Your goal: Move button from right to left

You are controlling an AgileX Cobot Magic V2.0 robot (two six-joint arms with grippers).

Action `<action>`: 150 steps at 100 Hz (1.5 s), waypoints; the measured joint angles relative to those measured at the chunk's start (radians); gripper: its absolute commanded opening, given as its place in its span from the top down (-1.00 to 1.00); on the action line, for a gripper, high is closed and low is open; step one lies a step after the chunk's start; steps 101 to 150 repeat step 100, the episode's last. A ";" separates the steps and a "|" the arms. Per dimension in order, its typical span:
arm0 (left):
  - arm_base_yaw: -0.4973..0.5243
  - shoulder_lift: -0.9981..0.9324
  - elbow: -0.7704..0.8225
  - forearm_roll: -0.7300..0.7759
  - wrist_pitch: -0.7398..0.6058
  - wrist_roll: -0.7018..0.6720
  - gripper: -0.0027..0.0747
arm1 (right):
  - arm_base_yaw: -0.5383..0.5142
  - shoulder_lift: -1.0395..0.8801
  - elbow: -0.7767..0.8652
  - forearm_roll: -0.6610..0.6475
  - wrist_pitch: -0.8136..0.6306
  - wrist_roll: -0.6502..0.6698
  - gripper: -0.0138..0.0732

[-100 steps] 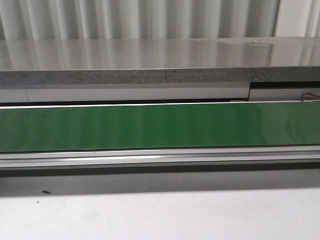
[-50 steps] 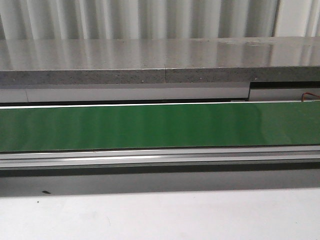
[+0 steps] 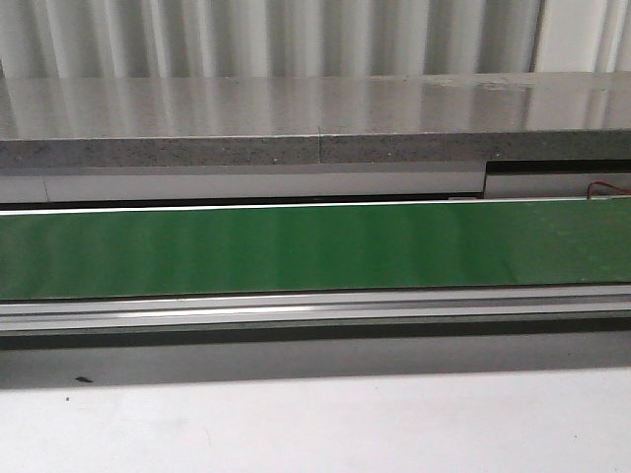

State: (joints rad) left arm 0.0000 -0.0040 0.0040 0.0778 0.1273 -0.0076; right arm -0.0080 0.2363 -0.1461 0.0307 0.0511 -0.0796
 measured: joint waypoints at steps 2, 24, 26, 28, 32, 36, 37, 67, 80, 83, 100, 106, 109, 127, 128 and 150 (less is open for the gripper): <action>0.000 0.000 0.000 0.000 0.000 0.000 0.99 | -0.002 -0.011 0.020 -0.003 -0.017 0.008 0.84; 0.000 0.000 0.000 0.000 0.000 0.000 0.98 | -0.036 -0.152 0.166 -0.010 -0.051 0.043 0.84; 0.000 0.000 0.000 0.000 0.000 0.000 0.98 | -0.038 -0.162 0.170 -0.012 -0.031 0.043 0.84; 0.000 0.000 0.000 0.000 0.000 0.000 0.98 | -0.042 -0.182 0.172 -0.011 -0.023 0.043 0.84; 0.000 0.000 0.000 0.000 0.000 0.000 0.98 | -0.043 -0.208 0.174 -0.013 -0.010 0.043 0.84; 0.000 0.000 0.000 0.000 0.000 0.000 0.98 | -0.043 -0.230 0.174 -0.015 0.001 0.043 0.84; 0.000 0.000 0.000 0.000 0.000 0.000 0.98 | -0.043 -0.232 0.174 -0.015 0.005 0.043 0.84; 0.000 0.000 0.000 0.000 0.000 0.000 0.98 | -0.043 -0.246 0.174 -0.017 0.026 0.043 0.84; 0.000 0.000 0.000 0.000 0.000 0.000 0.98 | -0.043 -0.246 0.174 -0.018 0.026 0.043 0.84; 0.000 0.000 0.000 0.000 0.000 0.000 0.98 | -0.043 -0.246 0.174 -0.018 0.026 0.043 0.84; 0.000 0.000 0.000 0.000 0.000 0.000 0.98 | -0.043 -0.246 0.174 -0.019 0.026 0.043 0.84; 0.000 0.000 0.000 0.000 0.000 0.000 0.98 | -0.043 -0.246 0.174 -0.019 0.026 0.043 0.84; 0.000 0.000 0.000 0.000 0.000 0.000 0.98 | -0.043 -0.246 0.174 -0.019 0.026 0.043 0.84; 0.000 0.000 0.000 0.000 0.000 0.000 0.98 | -0.043 -0.246 0.174 -0.019 0.026 0.043 0.84; 0.000 0.000 0.000 0.000 0.000 0.000 0.98 | -0.043 -0.246 0.174 -0.019 0.026 0.043 0.84; 0.000 0.000 0.000 0.000 0.000 0.000 0.98 | -0.043 -0.246 0.174 -0.019 0.026 0.043 0.84</action>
